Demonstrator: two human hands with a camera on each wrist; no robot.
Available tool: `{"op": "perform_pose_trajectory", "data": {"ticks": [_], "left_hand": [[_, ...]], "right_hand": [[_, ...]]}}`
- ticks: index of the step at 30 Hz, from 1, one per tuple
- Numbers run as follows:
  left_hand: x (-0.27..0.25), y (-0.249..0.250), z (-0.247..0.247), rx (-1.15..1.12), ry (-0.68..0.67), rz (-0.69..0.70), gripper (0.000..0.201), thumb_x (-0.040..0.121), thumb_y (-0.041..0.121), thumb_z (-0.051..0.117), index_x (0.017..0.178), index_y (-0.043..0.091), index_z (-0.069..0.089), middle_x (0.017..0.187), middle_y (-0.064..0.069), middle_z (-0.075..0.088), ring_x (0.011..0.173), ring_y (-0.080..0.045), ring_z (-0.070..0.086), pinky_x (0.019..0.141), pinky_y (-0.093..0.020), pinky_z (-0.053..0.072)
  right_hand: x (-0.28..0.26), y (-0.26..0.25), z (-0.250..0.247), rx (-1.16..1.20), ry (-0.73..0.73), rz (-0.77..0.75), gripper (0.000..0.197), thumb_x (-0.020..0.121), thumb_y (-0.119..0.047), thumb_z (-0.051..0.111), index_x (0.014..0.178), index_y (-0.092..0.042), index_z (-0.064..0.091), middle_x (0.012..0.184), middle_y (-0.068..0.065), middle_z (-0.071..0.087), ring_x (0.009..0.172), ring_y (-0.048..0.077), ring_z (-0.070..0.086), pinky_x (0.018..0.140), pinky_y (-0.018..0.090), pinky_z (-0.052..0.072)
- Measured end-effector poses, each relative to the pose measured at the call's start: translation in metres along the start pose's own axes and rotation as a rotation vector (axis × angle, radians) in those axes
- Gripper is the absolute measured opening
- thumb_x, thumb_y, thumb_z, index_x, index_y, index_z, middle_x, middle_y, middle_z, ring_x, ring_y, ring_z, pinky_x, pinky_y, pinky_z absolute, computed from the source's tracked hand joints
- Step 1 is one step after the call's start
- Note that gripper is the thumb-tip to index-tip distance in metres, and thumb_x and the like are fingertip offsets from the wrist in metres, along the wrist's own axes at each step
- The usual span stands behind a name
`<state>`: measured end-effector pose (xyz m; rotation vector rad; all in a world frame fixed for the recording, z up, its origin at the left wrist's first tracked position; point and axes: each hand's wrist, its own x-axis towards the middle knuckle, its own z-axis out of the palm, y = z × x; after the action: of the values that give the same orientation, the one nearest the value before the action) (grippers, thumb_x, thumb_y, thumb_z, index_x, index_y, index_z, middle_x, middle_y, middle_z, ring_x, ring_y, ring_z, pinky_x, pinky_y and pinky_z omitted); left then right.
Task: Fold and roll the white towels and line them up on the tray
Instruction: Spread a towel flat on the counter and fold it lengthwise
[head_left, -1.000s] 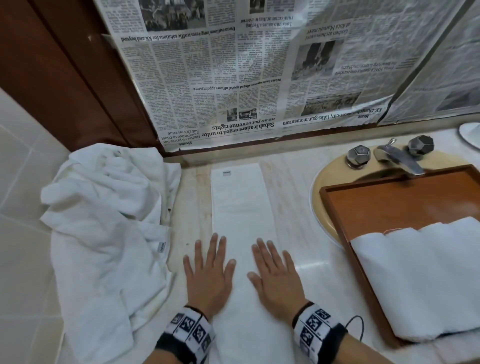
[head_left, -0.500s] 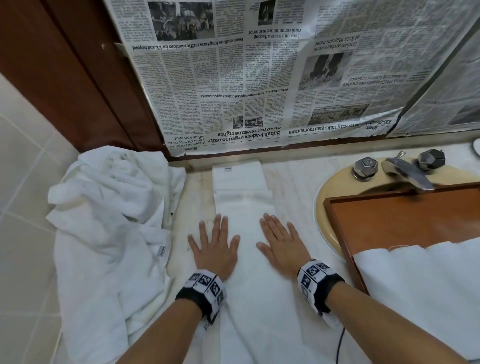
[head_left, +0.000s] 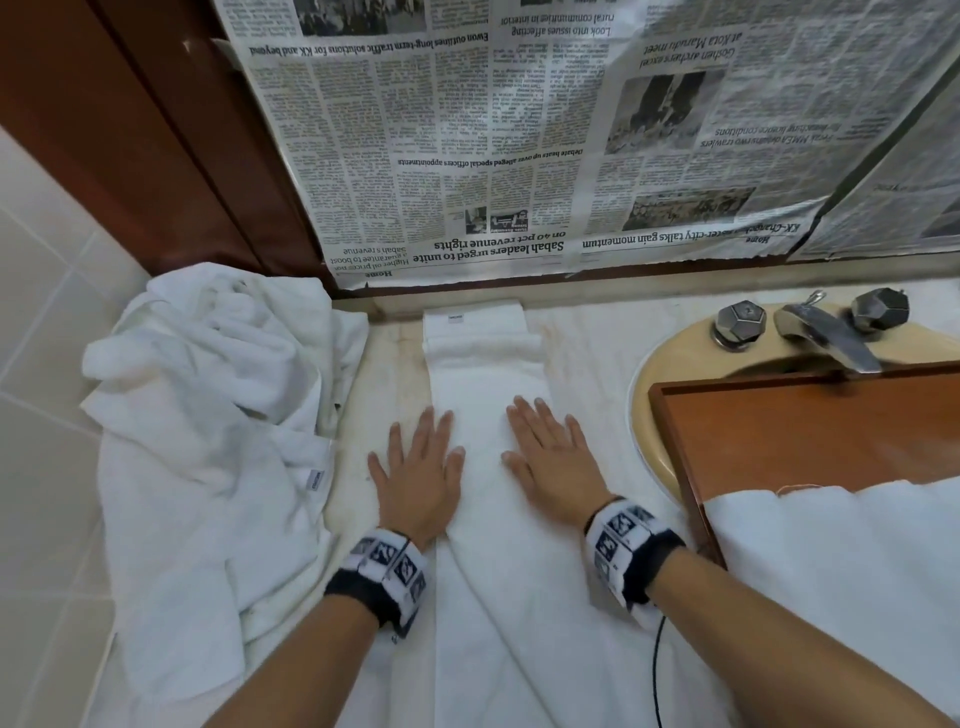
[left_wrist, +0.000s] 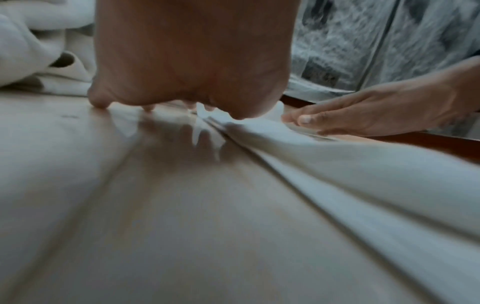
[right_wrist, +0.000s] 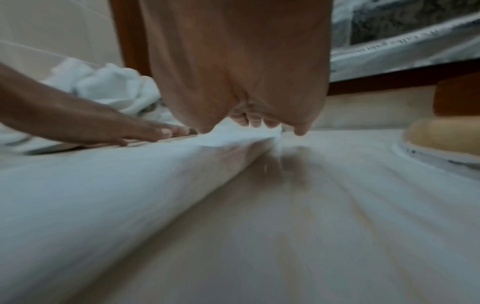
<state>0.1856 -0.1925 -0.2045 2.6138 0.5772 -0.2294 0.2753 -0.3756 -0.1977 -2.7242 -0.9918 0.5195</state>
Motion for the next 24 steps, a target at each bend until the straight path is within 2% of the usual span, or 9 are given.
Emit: {"op": "perform_pose_trajectory", "data": {"ticks": [3, 5, 8, 11, 14, 16, 18, 21, 24], "left_hand": [[-0.032, 0.008, 0.016, 0.085, -0.05, 0.079, 0.053, 0.106, 0.051, 0.015, 0.154, 0.05, -0.006, 0.163, 0.024, -0.014, 0.153, -0.022, -0.014, 0.12, -0.061, -0.004], [-0.036, 0.005, 0.021, 0.141, -0.045, 0.079, 0.053, 0.106, 0.051, 0.013, 0.154, 0.051, -0.008, 0.162, 0.025, -0.016, 0.153, -0.022, -0.015, 0.12, -0.061, -0.004], [-0.032, -0.009, 0.017, 0.128, -0.034, 0.009, 0.052, 0.105, 0.052, 0.011, 0.153, 0.053, -0.009, 0.163, 0.024, -0.013, 0.153, -0.02, -0.014, 0.119, -0.06, -0.007], [-0.035, -0.015, 0.01, 0.103, -0.055, -0.05, 0.053, 0.105, 0.051, 0.013, 0.155, 0.049, -0.005, 0.164, 0.022, -0.011, 0.153, -0.021, -0.014, 0.119, -0.06, -0.006], [-0.051, -0.011, 0.006, 0.083, -0.062, -0.032, 0.057, 0.105, 0.045, 0.027, 0.158, 0.036, 0.01, 0.167, 0.015, -0.002, 0.154, -0.026, -0.004, 0.119, -0.06, 0.0], [-0.07, -0.011, 0.007, 0.053, -0.045, 0.108, 0.059, 0.097, 0.047, 0.034, 0.154, 0.029, 0.031, 0.165, 0.006, 0.019, 0.151, -0.029, 0.015, 0.118, -0.057, 0.012], [-0.089, -0.013, 0.011, -0.043, -0.002, 0.261, 0.061, 0.086, 0.049, 0.037, 0.138, 0.025, 0.056, 0.15, 0.001, 0.046, 0.138, -0.032, 0.04, 0.112, -0.052, 0.029], [-0.103, -0.016, 0.018, -0.061, 0.007, 0.329, 0.048, 0.083, 0.046, 0.044, 0.119, 0.028, 0.07, 0.131, 0.008, 0.06, 0.123, -0.025, 0.049, 0.098, -0.041, 0.04], [-0.105, -0.015, 0.014, -0.027, -0.001, 0.347, 0.03, 0.091, 0.035, 0.056, 0.117, 0.029, 0.07, 0.123, 0.01, 0.06, 0.118, -0.022, 0.045, 0.089, -0.037, 0.036]], "right_hand": [[-0.022, -0.021, 0.024, -0.03, -0.038, -0.089, 0.077, 0.09, -0.062, -0.015, 0.158, -0.027, -0.007, 0.16, -0.015, -0.02, 0.149, 0.009, -0.018, 0.122, 0.045, -0.009], [-0.025, -0.023, 0.03, -0.059, -0.055, -0.091, 0.078, 0.088, -0.061, -0.02, 0.158, -0.029, -0.007, 0.161, -0.016, -0.018, 0.15, 0.011, -0.017, 0.123, 0.047, -0.006], [-0.023, -0.007, 0.023, -0.074, -0.084, 0.018, 0.066, 0.096, -0.053, -0.013, 0.157, -0.03, -0.013, 0.16, -0.017, -0.023, 0.15, 0.012, -0.019, 0.122, 0.048, -0.007], [-0.031, 0.007, 0.013, -0.037, -0.099, 0.187, 0.057, 0.106, -0.043, 0.009, 0.158, -0.028, -0.009, 0.162, -0.015, -0.021, 0.152, 0.015, -0.015, 0.121, 0.049, -0.005], [-0.063, 0.001, 0.017, 0.028, -0.044, 0.176, 0.058, 0.106, -0.043, 0.017, 0.16, -0.024, 0.006, 0.166, -0.012, -0.006, 0.153, 0.015, -0.007, 0.122, 0.046, 0.0], [-0.092, -0.006, 0.023, 0.106, -0.018, 0.105, 0.071, 0.096, -0.056, 0.011, 0.158, -0.023, 0.022, 0.166, -0.009, 0.008, 0.153, 0.016, 0.004, 0.122, 0.044, 0.008], [-0.118, -0.009, 0.029, 0.172, -0.004, 0.086, 0.082, 0.086, -0.062, 0.011, 0.152, -0.02, 0.036, 0.163, -0.004, 0.023, 0.15, 0.02, 0.021, 0.12, 0.041, 0.02], [-0.148, -0.008, 0.034, 0.206, 0.047, 0.132, 0.061, 0.091, -0.057, 0.038, 0.133, -0.018, 0.055, 0.141, -0.003, 0.047, 0.124, 0.022, 0.048, 0.101, 0.039, 0.041], [-0.166, -0.014, 0.036, 0.23, 0.011, 0.149, 0.036, 0.095, -0.044, 0.057, 0.119, -0.017, 0.06, 0.122, -0.006, 0.049, 0.109, 0.017, 0.05, 0.091, 0.033, 0.044]]}}
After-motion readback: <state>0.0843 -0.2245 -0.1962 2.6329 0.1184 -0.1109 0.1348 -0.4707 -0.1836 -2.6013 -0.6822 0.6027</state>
